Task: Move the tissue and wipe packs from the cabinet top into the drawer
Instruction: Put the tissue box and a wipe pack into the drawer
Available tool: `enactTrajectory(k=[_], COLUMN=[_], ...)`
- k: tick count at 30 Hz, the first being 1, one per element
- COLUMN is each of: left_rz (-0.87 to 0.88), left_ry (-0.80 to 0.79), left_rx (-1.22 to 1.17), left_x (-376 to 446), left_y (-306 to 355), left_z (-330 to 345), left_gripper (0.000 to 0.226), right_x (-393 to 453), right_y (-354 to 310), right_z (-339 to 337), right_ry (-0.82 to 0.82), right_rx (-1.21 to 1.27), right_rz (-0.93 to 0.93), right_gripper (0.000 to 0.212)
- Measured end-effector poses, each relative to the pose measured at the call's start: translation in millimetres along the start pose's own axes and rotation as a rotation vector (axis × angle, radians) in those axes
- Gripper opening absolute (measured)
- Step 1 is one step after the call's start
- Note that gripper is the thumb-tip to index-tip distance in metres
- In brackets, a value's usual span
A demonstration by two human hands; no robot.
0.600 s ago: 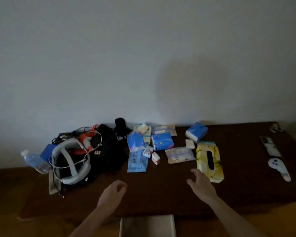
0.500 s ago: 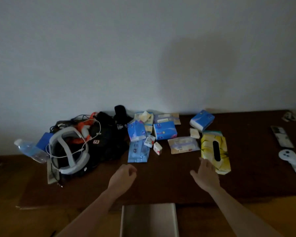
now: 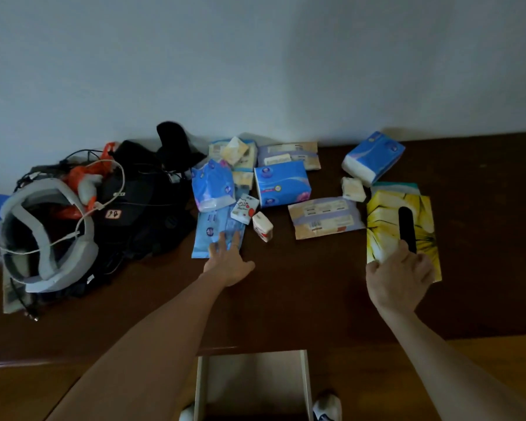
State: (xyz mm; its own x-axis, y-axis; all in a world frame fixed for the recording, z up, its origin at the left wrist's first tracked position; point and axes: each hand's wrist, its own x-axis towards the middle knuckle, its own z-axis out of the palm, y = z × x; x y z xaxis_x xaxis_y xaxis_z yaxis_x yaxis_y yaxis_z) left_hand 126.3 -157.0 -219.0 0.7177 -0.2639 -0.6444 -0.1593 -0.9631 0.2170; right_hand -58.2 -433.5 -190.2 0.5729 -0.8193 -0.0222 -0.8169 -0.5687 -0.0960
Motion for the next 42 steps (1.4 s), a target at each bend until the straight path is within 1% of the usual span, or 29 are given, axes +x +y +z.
enactTrajectory(k=[2,3,5,7,9,11,12,13,15,17,21,25,27,29,32,36,39,42], left_rz=[0.007,0.016,0.040,0.030,-0.011,-0.004,0.002,0.010,0.045,0.091,0.164,0.139,0.124,0.133,0.152,0.250,0.193,0.106], left_ry=[0.040,0.073,0.180,0.272,0.294,0.277,0.270,0.257,0.242,0.298,0.418,0.478,0.463,0.430,0.429,0.494,0.453,0.380], left_rx=[0.102,0.152,0.231,0.270,0.293,0.363,0.352,0.305,0.182,0.040,-0.125,-0.298,-0.314,-0.272,-0.197,-0.106,-0.104,-0.100], left_x=[-2.1,-8.3,-25.8,-49.9,-77.6,-101.9,-110.9,-118.6,-134.7,-155.5,-203.5,-240.2,-257.3,-273.4,-292.1,-294.3,-271.6,-228.6], left_y=[-2.3,-4.3,-7.5,-11.3,-18.7,-27.9,-33.5,-39.0,-49.7,-64.0,-96.1,-125.3,-140.1,-153.4,-168.1,-180.3,-197.2,-215.5], left_z=[5.1,7.3,13.7,27.8,49.4,68.2,73.9,77.4,82.2,86.3,88.1,82.2,86.5,98.7,127.2,171.4,217.9,269.5], left_gripper=[0.102,0.099,0.084,0.063,0.046,0.037,0.035,0.034,0.027,0.021,0.018,0.016,0.013,0.013,0.018,0.014,0.016,0.015], right_x=[-3.6,-8.6,-20.3,-34.4,-50.4,-67.3,-76.7,-86.9,-113.3,-150.2,-235.1,-305.4,-334.3,-353.5,-366.4,-366.8,-361.2,-349.4], right_y=[0.0,-1.0,-3.6,-5.3,-4.6,-3.1,-2.0,-1.4,-1.7,-3.0,-1.8,2.3,5.7,11.4,20.8,25.4,22.6,16.4], right_z=[-0.3,-2.4,-5.5,-9.9,-13.2,-17.3,-18.6,-19.7,-20.7,-20.0,-23.3,-28.6,-26.1,-17.9,6.6,49.7,99.0,161.6], right_ry=[-0.003,-0.019,-0.043,-0.066,-0.076,-0.071,-0.065,-0.072,-0.145,-0.198,-0.210,-0.227,-0.295,-0.418,-0.616,-0.863,-0.949,-0.952], right_rx=[-0.003,-0.001,0.006,0.014,0.032,0.043,0.025,-0.010,-0.088,-0.118,-0.080,0.061,0.152,0.168,0.135,0.131,0.107,0.082], right_rz=[0.008,0.020,0.024,0.019,-0.004,-0.049,-0.079,-0.102,-0.101,-0.064,0.021,0.155,0.235,0.248,0.135,0.020,-0.060,-0.177], right_gripper=[0.068,0.068,0.070,0.071,0.070,0.071,0.072,0.074,0.081,0.087,0.092,0.093,0.096,0.094,0.084,0.084,0.083,0.080])
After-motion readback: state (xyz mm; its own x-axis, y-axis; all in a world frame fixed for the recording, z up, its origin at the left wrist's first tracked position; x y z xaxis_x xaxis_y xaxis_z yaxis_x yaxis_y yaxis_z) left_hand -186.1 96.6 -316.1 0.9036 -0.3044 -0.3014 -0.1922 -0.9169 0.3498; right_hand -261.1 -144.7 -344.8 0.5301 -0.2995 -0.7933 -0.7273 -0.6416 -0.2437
